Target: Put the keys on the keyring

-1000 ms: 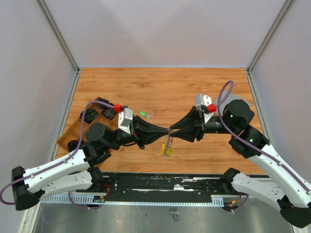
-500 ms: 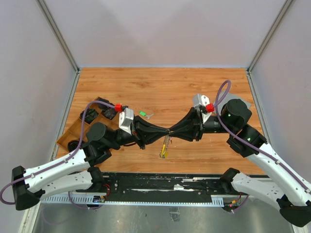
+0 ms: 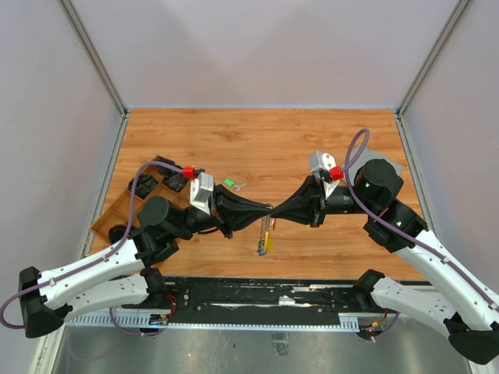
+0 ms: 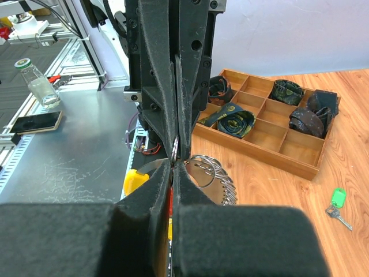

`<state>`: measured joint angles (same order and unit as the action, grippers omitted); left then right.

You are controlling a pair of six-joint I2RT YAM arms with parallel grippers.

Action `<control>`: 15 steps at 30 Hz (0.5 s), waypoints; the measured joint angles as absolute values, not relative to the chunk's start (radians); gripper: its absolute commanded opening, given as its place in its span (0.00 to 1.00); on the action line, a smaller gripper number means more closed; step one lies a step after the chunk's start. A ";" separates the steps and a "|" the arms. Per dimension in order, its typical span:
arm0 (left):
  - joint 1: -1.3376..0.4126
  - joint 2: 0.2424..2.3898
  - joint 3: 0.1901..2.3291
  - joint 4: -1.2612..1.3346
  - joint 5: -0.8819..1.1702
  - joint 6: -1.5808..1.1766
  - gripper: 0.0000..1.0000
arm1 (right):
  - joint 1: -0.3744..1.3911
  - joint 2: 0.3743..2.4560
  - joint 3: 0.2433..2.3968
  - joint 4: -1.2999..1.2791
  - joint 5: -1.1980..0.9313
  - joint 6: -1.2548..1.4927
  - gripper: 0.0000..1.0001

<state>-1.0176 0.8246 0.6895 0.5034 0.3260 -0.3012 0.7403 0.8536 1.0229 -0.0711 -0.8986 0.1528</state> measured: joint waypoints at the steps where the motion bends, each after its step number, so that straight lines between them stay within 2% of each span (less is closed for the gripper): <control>1: -1.018 0.825 0.690 0.503 0.326 -0.301 0.01 | 0.740 0.853 1.023 -0.072 -0.898 0.153 0.01; 7: -1.018 0.825 0.690 0.498 0.331 -0.300 0.21 | 0.741 0.861 1.061 -0.149 -0.887 0.123 0.01; 15: -1.018 0.822 0.696 0.477 0.351 -0.291 0.33 | 0.741 0.895 1.200 -0.379 -0.863 0.025 0.01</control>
<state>-1.0176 0.8219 0.6964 0.4770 0.3508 -0.2909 0.7410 0.8948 1.1999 -0.3790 -0.8627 0.0246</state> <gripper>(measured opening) 0.287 0.014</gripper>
